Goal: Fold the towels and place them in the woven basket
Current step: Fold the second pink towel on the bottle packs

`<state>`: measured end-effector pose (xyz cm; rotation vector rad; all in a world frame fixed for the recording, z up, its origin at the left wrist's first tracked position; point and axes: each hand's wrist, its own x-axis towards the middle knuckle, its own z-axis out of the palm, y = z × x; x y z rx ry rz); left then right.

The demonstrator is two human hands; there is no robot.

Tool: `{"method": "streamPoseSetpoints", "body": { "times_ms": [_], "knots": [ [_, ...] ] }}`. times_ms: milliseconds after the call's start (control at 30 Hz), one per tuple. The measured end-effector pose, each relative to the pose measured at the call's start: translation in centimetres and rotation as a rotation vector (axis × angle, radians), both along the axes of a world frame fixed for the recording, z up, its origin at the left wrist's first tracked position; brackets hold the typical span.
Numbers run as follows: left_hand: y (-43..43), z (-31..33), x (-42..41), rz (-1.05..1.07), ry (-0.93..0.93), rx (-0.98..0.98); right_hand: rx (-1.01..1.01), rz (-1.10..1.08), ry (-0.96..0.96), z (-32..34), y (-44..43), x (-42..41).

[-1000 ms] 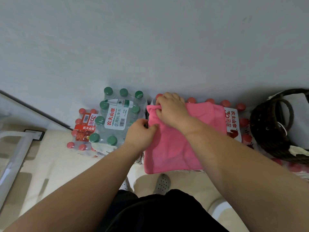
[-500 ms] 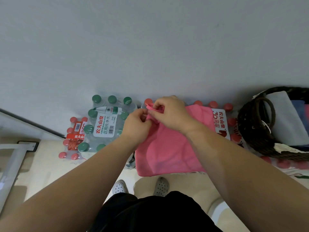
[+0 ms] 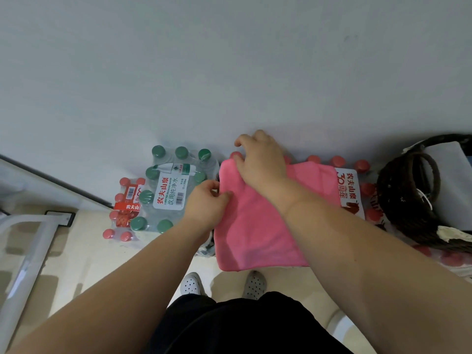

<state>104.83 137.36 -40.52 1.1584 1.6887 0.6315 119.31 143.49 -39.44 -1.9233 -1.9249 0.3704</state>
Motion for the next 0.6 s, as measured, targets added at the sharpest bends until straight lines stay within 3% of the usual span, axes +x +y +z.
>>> {"method": "streamPoseSetpoints", "body": {
  "times_ms": [167, 367, 467, 600],
  "knots": [
    [-1.2, 0.1, -0.6, -0.089, 0.011, 0.116, -0.066, 0.189, 0.016, 0.9, -2.0, -1.6],
    [-1.9, 0.7, -0.6, -0.268, 0.022, 0.217, -0.376, 0.241, 0.14, 2.2, -2.8, -1.0],
    [-2.0, 0.7, -0.6, -0.297, 0.037, 0.206, -0.444, 0.288, 0.093, 3.6, -2.9, -1.2],
    [-2.4, 0.3, -0.9, -0.318, 0.037, 0.127, -0.509, 0.335, -0.13, 4.6, -3.2, -2.0]
  ]
}}
